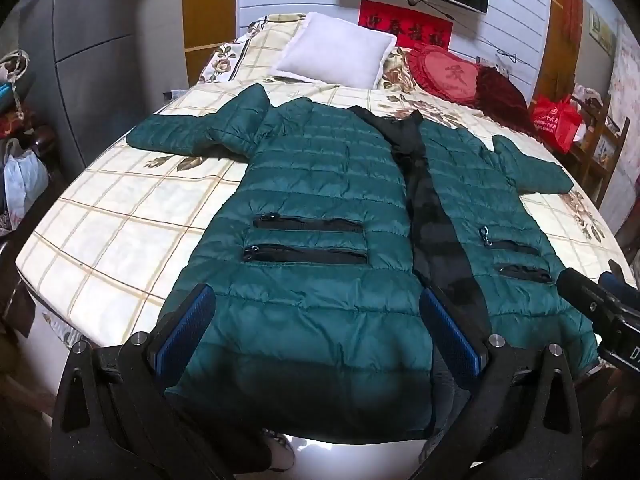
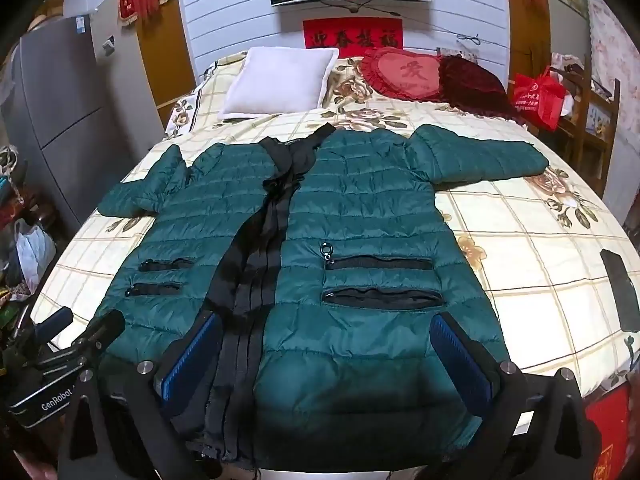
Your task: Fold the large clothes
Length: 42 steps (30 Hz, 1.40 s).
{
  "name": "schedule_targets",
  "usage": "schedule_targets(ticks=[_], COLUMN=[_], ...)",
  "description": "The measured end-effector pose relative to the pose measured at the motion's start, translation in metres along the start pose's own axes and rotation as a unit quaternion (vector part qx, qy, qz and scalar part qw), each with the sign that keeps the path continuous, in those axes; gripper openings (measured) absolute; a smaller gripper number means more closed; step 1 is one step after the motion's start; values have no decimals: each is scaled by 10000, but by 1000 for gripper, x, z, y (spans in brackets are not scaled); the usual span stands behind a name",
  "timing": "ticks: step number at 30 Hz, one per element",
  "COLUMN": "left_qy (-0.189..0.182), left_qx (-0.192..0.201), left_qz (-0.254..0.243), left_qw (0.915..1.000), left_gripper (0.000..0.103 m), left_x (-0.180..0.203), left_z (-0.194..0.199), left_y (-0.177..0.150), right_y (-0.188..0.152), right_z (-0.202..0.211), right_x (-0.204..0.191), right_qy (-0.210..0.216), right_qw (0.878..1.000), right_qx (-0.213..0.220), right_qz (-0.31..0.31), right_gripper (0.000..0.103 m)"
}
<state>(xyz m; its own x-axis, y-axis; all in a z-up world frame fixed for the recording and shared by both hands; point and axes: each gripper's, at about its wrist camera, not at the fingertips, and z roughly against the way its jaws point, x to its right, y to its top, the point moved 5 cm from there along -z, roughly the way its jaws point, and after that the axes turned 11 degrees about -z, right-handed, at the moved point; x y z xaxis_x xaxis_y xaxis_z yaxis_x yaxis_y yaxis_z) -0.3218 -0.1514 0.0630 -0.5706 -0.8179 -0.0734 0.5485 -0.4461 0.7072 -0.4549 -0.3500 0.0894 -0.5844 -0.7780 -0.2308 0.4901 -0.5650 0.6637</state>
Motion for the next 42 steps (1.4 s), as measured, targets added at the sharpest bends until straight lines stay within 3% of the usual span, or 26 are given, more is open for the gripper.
schedule_targets(ticks=[17,23,33,42], left_qy=[-38,-21,-31,-66], left_qx=[-62,-95,-75,-161], left_qz=[-13,9,-7,-19], left_qw=[10000,10000,10000,9998], left_gripper=[102,102,102,102], left_x=[-4,-3,-1,0], left_z=[-5,-9,-11,-14], left_y=[-3,-2,0,-1], right_y=[-3,-2,-2,-4], right_z=[-11,-15,-17,-19], right_x=[-1,1,2,2], right_qy=[-16,6,55,128], right_qw=[9999,9990,9995,9988], right_qx=[-154,-402,-230,-363], right_qz=[-45,-174,-196,-288], right_gripper=[103,103,103,103])
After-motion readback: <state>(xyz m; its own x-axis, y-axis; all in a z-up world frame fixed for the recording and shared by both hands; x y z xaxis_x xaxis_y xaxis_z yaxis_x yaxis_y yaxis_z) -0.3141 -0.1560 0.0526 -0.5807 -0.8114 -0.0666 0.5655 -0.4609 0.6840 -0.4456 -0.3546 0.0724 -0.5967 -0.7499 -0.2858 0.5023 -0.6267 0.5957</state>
